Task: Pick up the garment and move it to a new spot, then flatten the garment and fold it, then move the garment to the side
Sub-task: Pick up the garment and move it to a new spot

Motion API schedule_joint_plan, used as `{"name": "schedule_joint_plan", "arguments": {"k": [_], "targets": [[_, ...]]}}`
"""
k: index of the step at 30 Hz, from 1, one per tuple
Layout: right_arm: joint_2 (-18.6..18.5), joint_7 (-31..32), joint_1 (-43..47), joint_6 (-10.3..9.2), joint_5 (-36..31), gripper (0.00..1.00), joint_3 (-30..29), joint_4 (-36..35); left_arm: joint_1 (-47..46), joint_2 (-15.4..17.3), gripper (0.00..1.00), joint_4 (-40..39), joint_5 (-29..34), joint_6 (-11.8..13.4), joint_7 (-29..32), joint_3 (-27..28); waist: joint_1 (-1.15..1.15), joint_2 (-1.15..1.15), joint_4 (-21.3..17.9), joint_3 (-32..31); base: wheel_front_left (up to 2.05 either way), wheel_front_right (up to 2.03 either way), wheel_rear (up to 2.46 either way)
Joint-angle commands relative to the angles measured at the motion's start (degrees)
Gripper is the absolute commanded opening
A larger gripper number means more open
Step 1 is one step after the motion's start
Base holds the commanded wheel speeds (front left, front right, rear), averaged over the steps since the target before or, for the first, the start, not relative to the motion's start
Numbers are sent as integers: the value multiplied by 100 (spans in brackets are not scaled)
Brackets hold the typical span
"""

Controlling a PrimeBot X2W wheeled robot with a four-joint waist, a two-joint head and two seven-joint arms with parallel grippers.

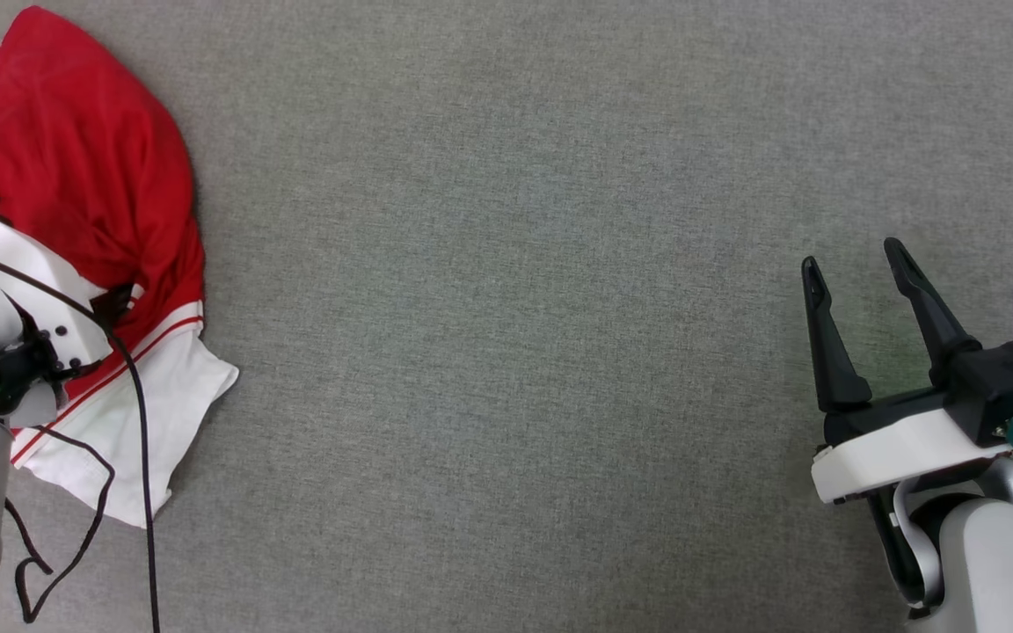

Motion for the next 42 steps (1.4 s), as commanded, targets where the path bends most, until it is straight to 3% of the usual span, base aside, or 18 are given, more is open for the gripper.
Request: {"name": "schedule_joint_plan", "arguments": {"k": [1, 7, 11, 21, 22, 31, 42], "targets": [[2, -35, -84, -4, 19, 100, -33, 31, 299, -295, 0, 251, 5, 3, 10, -173, 0, 0, -22, -37, 0, 0, 0], [2, -83, 44, -4, 41, 100, -105, 155, 100, -98, 0, 260, 326, 110, -1339, -86, 0, 0, -19, -361, 0, 0, 0], [2, -129, 150, -4, 115, 100, -113, 252, 12, -153, 0, 384, 473, 286, -2234, -6, 0, 0, 5, -695, 0, 0, 0], [2, -215, 448, -4, 330, 100, -174, 412, -158, -168, 0, 195, 997, 439, -4339, -87, 0, 0, -44, -1519, 0, 0, 0], [2, -211, 561, -4, 374, 100, -217, 387, -185, -228, 0, 18, 1117, 477, -4789, -123, 0, 0, -113, -1723, 0, 0, 0], [2, -166, 869, -4, 482, 100, -322, 253, 44, -570, 0, -986, 1261, 656, -5175, -246, 0, 0, -520, -2191, 0, 0, 0], [3, -154, 1034, -4, 560, 100, -302, 203, 774, -1181, 0, -2412, 1170, 742, -4644, -795, 0, 0, -1286, -2262, 0, 0, 0]]}}
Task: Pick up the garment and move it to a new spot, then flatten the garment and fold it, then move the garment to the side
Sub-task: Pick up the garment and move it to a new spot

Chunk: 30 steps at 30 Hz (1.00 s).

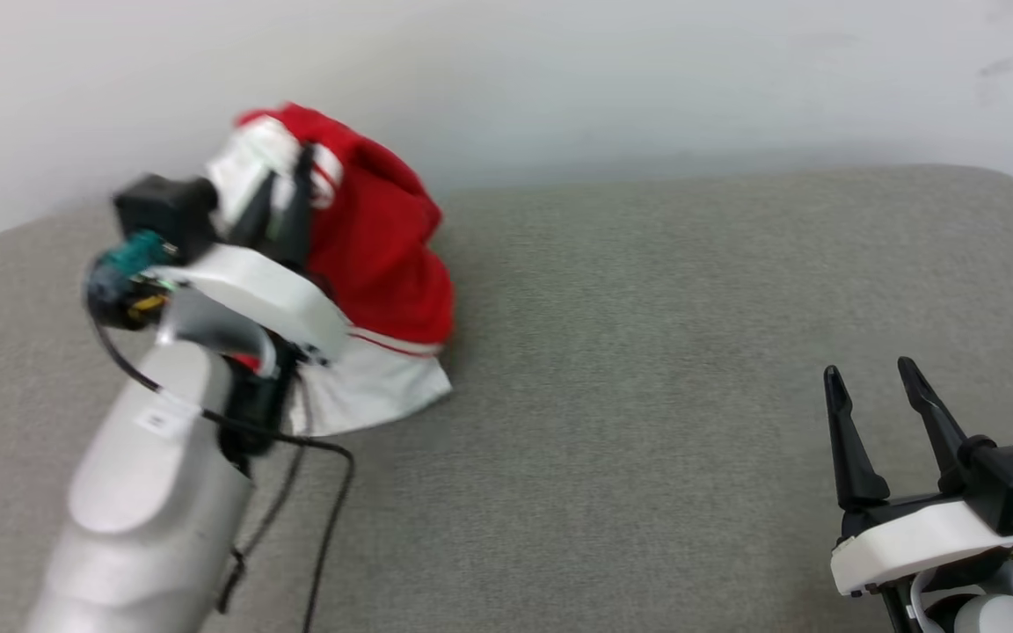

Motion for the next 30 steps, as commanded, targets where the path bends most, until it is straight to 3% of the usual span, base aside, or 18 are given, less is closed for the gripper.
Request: {"name": "schedule_joint_plan", "arguments": {"k": [1, 9, 10, 15, 16, 17, 18, 19, 23, 30], "targets": [[4, 15, 37, -4, 1, 100, -8, -28, 166, -89, 0, -141, -14, -18, 67, -107, 1, 0, -223, 33, 0, 0, 0], [5, -50, -32, -4, 88, 100, -3, -52, 956, -674, 0, -696, 2, -299, 723, -1182, 1, 0, -541, 401, 0, 0, 0], [4, -87, -93, -4, 112, 100, 0, -41, 1250, -811, 0, -635, 77, -452, 952, -1687, 1, 0, -551, 545, 0, 0, 0], [4, -119, -175, -4, 70, 100, 23, -6, 1578, -894, 0, -475, 185, -599, 1086, -2302, 1, 0, -477, 702, 0, 0, 0], [4, -124, -181, -4, 59, 100, 13, -6, 1624, -923, 7, -463, 186, -615, 1096, -2395, 1, 0, -444, 717, 0, 0, 0], [4, -122, -199, -4, 60, 100, 9, -1, 1653, -950, 35, -461, 201, -631, 1078, -2483, 1, 0, -406, 726, 0, 0, 0], [4, -111, -211, -4, 48, 100, 5, 7, 1666, -958, 80, -458, 224, -646, 1041, -2537, 1, 0, -369, 721, 0, 0, 0], [4, -102, -230, -4, 30, 100, 11, 12, 1669, -959, 100, -472, 242, -644, 994, -2575, 1, 0, -339, 718, 0, 0, 0], [4, -78, -196, -4, 15, 100, -8, 42, 1644, -959, 100, -567, 347, -594, 687, -2601, 1, 0, -183, 578, 0, 0, 0], [4, -9, -22, -4, 30, 100, -45, 56, 1766, -882, 100, -884, 492, 42, -89, -2121, 1, 0, 35, 217, 0, 0, 0]]}}
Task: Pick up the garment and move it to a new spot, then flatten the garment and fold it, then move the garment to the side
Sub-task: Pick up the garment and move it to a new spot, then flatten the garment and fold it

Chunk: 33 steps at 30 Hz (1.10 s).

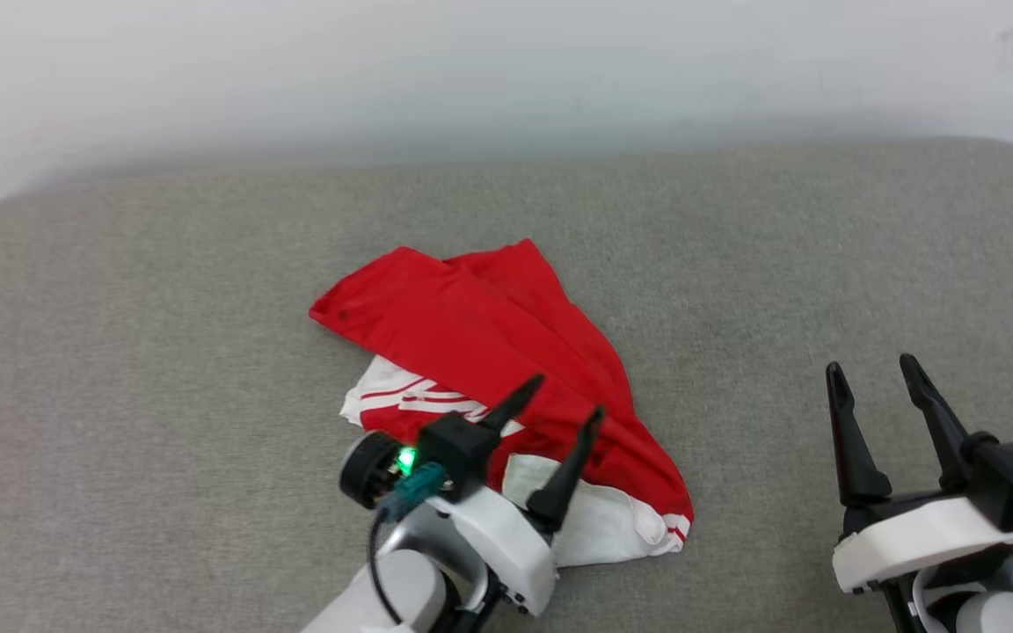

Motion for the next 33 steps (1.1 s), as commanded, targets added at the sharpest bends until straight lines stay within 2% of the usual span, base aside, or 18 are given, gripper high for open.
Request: {"name": "schedule_joint_plan", "arguments": {"k": [1, 7, 12, 15, 22, 30, 33], "targets": [[4, 33, 101, -4, 9, 100, -25, -9, 141, 42, 100, -62, 0, 119, -153, 119, 0, 0, 123, -163, 0, 0, 0], [3, 145, 266, -4, -16, 100, -64, -79, 327, 193, 100, -268, -58, 547, -518, 721, 0, 0, 242, -389, 0, 0, 0], [3, 227, 387, -4, 7, 100, -53, -161, 588, 411, 100, -372, -105, 806, -605, 1290, 0, 0, 277, -495, 0, 0, 0], [3, 299, 483, -4, 26, 100, -17, -223, 991, 680, 100, -507, -51, 1033, -627, 1854, 0, 0, 243, -599, 0, 0, 0], [4, 346, 598, -4, 108, 100, 48, -271, 1622, 848, 100, -880, 160, 1138, -630, 2412, 0, 0, 207, -690, 0, 0, 0], [3, 359, 623, -4, 113, 100, 60, -284, 1857, 858, 100, -1002, 304, 1052, -625, 2560, 0, 0, 203, -714, 0, 0, 0], [3, 544, 690, -4, 171, 100, 14, -182, 1867, 839, 100, -983, 327, 1021, -625, 2569, 0, 0, 211, -711, 0, 0, 0]]}}
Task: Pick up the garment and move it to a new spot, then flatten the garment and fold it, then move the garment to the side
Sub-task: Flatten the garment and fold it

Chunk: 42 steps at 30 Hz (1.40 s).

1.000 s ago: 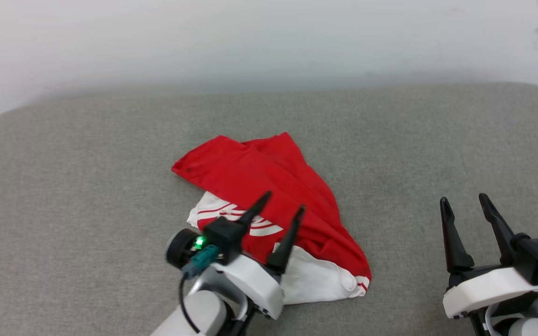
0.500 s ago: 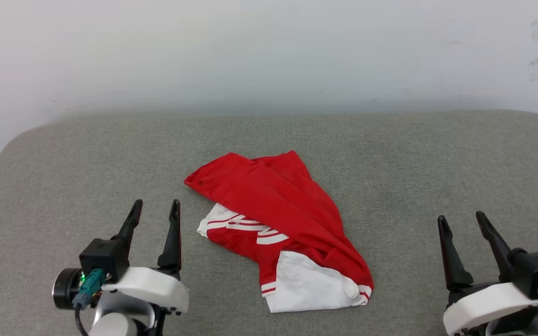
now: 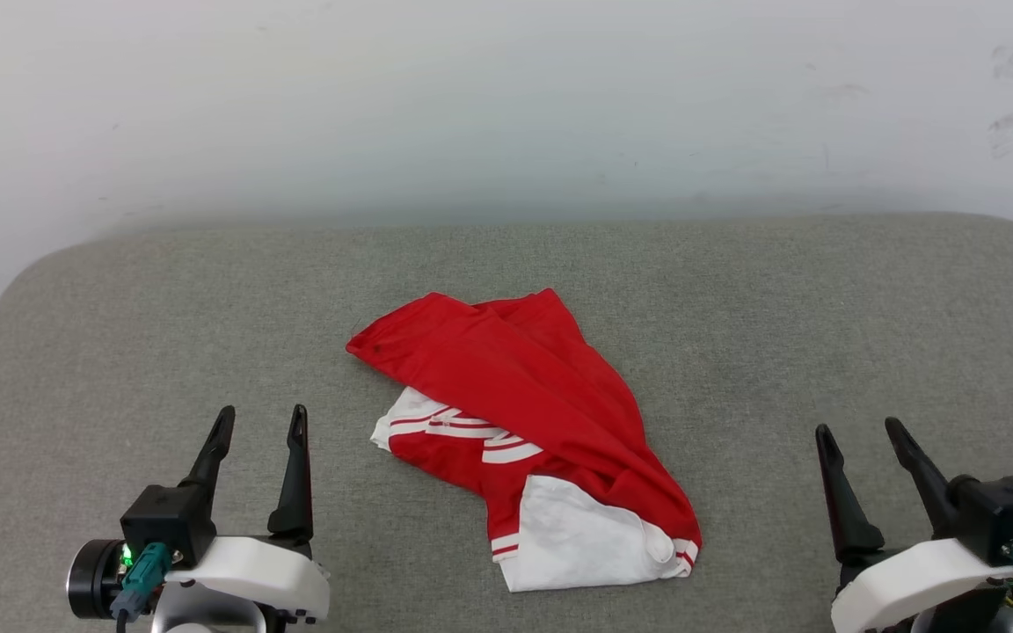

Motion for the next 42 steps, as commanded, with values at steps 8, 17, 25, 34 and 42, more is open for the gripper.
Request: {"name": "schedule_joint_plan", "arguments": {"k": [8, 17, 25, 34, 42], "targets": [[2, 1426, 132, -5, 100, 100, 303, 398, -33, -80, 100, 55, 53, -114, -22, -25, 0, 0, 182, 54, 0, 0, 0], [-366, 2835, -308, -4, 371, 100, 1548, 281, -172, -269, 100, -25, 187, -247, -22, 12, 0, 0, 569, 333, 0, 0, 0], [-906, 3318, -914, -4, 729, 100, 2426, 729, -299, -431, 100, -37, 297, -376, -22, 176, 0, 0, 857, 589, 0, 0, 0], [-1059, 3200, -1313, -4, 1248, 0, 2897, 922, -302, -586, 100, 62, 433, -541, -22, 342, 0, 0, 919, 675, 0, 0, 0], [-920, 2525, -1691, -4, 1148, 0, 2510, 520, -177, -660, 100, 143, 507, -623, -22, 467, 0, 0, 688, 486, 0, 0, 0]]}}
